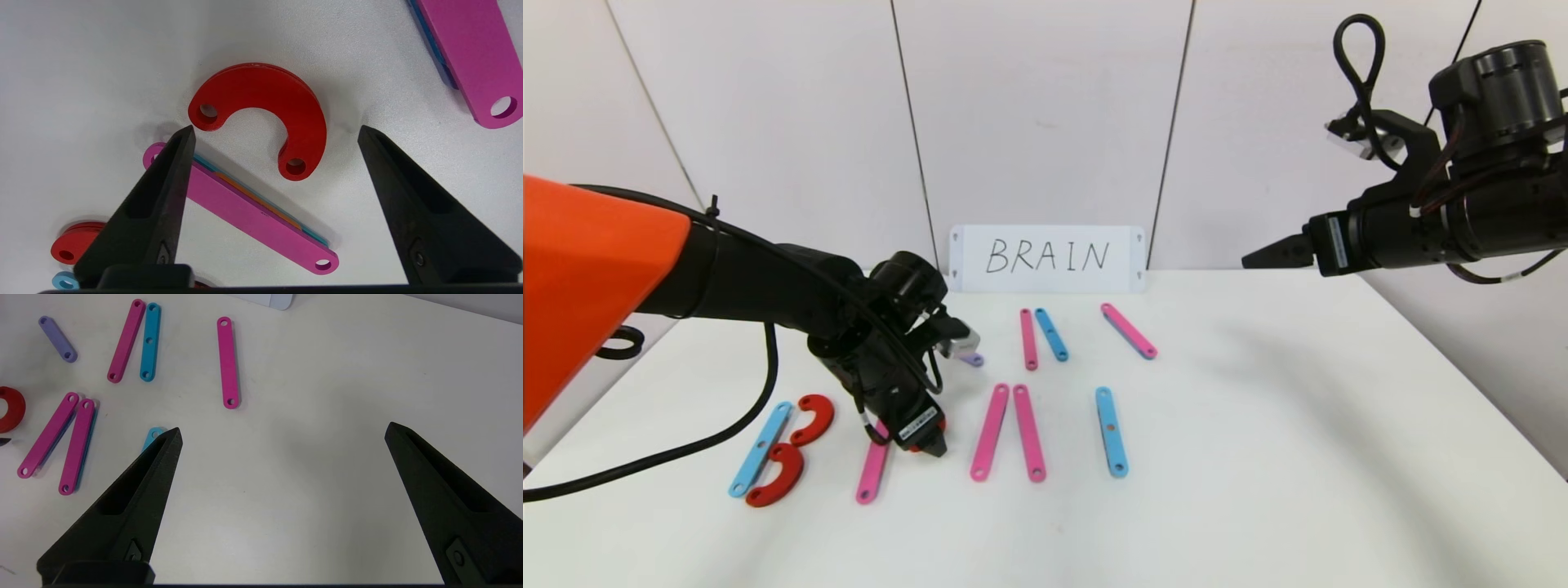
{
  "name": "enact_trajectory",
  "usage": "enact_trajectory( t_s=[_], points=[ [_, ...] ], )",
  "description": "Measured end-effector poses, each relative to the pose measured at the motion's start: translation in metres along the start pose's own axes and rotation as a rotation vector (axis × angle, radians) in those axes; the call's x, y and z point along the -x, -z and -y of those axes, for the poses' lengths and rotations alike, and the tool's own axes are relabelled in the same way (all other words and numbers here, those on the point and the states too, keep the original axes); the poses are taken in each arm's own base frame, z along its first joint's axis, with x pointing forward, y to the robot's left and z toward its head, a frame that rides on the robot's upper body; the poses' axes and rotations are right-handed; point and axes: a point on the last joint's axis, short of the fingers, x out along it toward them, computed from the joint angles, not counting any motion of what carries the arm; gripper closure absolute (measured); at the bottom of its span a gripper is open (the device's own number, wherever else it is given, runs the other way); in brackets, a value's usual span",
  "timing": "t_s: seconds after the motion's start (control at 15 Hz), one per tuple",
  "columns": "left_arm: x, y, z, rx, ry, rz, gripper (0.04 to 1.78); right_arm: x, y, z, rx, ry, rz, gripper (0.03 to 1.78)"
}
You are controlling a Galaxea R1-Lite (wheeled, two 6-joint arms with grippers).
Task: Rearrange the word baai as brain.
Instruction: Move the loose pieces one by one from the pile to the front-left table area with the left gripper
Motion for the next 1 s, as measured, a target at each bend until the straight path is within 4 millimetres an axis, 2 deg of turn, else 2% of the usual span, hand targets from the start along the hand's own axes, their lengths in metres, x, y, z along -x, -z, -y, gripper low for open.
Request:
enact_trajectory(
  t_s=[0.13,0.27,0.6,1.0],
  points=[
    [0.001,-0.002,0.000,-0.002,-0.003,0.009,0.18,0.001,0.000,0.000,0.000,0.000,0.002,0.07],
    [0.003,-0.003,0.000,-0.003,-0.006,0.016,0.08,0.001,0.000,0.000,0.000,0.001,0.004,0.07],
    [0.012,-0.009,-0.003,0.016,-0.050,0.044,0.07,0.003,-0.001,0.000,0.000,0.001,0.006,0.07],
    [0.013,-0.007,-0.004,0.137,-0.100,0.018,0.07,0.003,-0.001,0.000,0.001,0.001,0.007,0.07]
  ],
)
